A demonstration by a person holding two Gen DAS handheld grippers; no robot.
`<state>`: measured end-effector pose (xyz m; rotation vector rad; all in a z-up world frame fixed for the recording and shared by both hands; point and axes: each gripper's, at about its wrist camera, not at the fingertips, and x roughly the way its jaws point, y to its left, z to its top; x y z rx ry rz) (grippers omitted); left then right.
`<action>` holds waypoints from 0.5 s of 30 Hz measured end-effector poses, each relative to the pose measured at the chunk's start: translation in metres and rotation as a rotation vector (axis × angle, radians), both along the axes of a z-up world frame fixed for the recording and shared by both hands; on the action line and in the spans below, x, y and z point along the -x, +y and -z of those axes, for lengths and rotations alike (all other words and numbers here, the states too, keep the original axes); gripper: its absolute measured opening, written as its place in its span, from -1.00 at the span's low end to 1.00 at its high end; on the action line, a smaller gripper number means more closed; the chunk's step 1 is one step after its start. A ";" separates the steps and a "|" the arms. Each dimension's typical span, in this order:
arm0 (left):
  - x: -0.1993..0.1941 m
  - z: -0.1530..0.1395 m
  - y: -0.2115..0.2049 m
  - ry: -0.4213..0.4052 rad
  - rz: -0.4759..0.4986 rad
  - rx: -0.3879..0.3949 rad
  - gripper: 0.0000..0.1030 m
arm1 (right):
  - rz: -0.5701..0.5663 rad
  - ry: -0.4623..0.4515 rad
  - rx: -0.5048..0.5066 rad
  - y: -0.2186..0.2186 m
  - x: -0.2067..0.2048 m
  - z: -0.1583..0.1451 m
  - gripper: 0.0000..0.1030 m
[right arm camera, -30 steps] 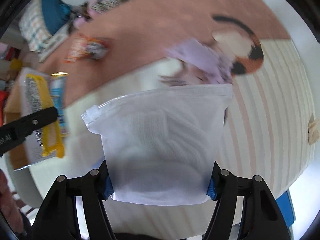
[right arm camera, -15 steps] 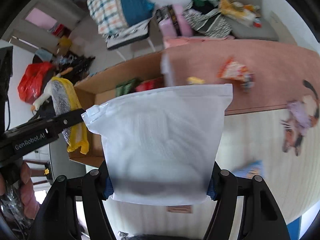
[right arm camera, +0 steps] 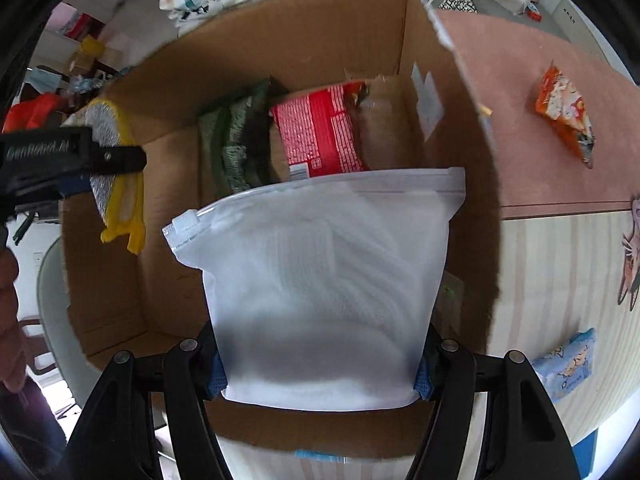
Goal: Organize soft objects
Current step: 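Place the silver bag with the left tool in the box while the right tool places the white bag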
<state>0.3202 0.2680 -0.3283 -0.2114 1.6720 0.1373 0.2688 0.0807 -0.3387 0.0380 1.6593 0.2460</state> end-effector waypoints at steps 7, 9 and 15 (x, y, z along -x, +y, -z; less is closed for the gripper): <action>-0.012 0.030 0.000 0.055 -0.002 0.021 -0.15 | -0.036 -0.002 0.011 0.026 -0.002 0.006 0.38; -0.010 0.034 -0.002 0.059 0.008 0.020 -0.15 | -0.053 0.010 0.015 0.032 0.000 0.010 0.38; -0.010 0.035 -0.005 0.089 0.015 0.016 -0.09 | -0.079 0.056 0.045 0.045 0.009 0.032 0.47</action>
